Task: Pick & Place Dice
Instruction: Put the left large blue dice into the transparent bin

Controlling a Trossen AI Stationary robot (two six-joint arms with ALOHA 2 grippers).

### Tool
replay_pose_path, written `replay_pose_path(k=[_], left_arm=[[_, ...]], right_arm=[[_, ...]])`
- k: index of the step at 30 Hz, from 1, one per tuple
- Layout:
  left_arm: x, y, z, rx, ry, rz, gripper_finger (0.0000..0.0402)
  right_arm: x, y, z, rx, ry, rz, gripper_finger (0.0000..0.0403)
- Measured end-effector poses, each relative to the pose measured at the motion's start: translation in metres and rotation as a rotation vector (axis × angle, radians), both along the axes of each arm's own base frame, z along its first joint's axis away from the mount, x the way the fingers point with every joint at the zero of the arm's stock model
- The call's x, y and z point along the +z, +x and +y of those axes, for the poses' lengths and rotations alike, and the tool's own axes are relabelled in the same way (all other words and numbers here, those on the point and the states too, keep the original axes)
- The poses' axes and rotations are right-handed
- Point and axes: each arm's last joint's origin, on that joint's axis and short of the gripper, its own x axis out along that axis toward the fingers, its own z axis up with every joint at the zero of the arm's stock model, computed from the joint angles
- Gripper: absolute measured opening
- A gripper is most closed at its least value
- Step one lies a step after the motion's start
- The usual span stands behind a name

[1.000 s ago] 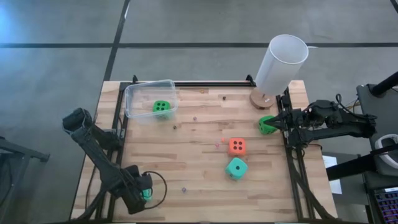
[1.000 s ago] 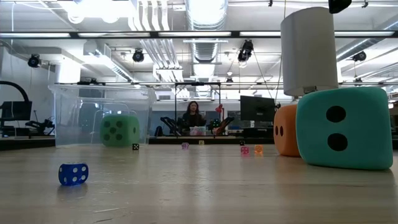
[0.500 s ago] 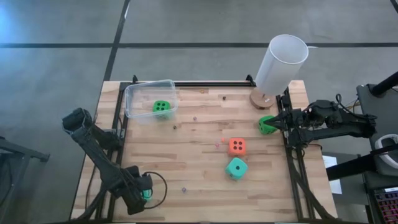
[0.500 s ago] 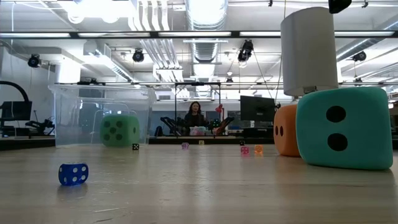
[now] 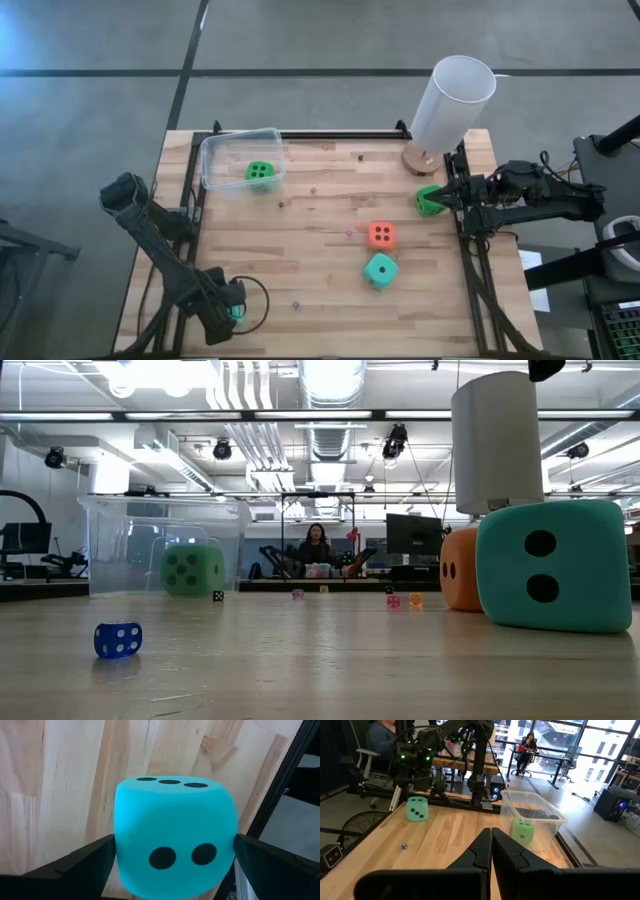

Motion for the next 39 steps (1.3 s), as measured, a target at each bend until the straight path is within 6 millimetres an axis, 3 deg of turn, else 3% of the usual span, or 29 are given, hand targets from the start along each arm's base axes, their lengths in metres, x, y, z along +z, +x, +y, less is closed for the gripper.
replay_pose_path(k=[19,33,39], left_arm=[[-0.007,-0.002,0.002,0.003,0.004,0.009,0.0399],[-0.01,-0.002,0.003,-0.001,0.005,0.005,0.0373],[-0.011,-0.003,0.003,-0.006,0.0,0.009,0.0391]], right_arm=[[0.0,0.0,0.0,0.0,0.0,0.0,0.0008],[0.0,0.0,0.0,0.0,0.0,0.0,0.0008],[0.0,0.0,0.0,0.0,0.001,0.001,0.0008]])
